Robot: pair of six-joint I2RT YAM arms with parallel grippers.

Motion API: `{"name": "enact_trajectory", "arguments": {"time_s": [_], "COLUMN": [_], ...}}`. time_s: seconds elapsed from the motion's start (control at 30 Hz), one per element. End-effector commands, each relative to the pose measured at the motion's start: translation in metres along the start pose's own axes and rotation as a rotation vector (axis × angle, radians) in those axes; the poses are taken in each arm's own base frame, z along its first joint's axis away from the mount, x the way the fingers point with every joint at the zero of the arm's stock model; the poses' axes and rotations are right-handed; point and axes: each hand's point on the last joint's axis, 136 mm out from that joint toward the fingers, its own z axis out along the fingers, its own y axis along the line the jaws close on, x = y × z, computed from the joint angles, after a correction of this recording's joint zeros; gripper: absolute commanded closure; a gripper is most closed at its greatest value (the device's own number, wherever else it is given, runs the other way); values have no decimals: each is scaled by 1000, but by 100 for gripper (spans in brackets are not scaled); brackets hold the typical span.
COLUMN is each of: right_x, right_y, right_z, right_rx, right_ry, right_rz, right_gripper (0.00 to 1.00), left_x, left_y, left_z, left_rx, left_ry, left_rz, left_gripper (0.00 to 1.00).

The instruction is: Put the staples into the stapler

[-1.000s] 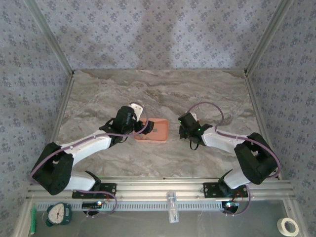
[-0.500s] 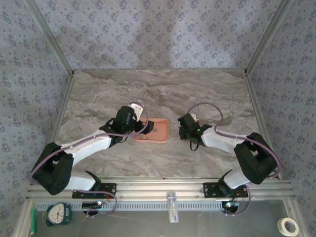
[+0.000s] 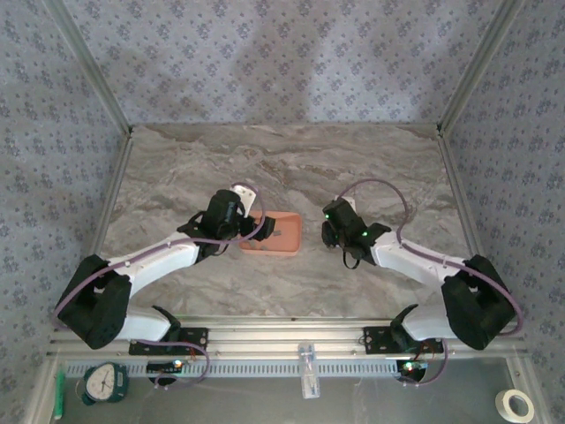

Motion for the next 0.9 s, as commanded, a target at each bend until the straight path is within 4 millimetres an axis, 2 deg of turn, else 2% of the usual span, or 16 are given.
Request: {"name": "enact_trajectory", "arguments": {"time_s": [0.0, 0.37, 0.6, 0.87], "right_x": [-15, -36, -44, -53], "right_y": [11, 57, 88, 123], "right_z": [-12, -22, -23, -10], "right_rx": [-37, -203, -283, -360], "right_ry": [-28, -62, -38, 30], "right_rz": [-36, -112, -244, -450], "right_gripper": [65, 62, 60, 59], "left_x": [-14, 22, 43, 52], "left_y": [1, 40, 58, 72], "left_z": [-9, -15, -16, -24], "left_rx": [9, -103, -176, -207], "left_ry": [-11, 171, 254, 291], "left_rz": [-31, -227, -317, -399], "left_gripper": [0, 1, 2, 2]}}
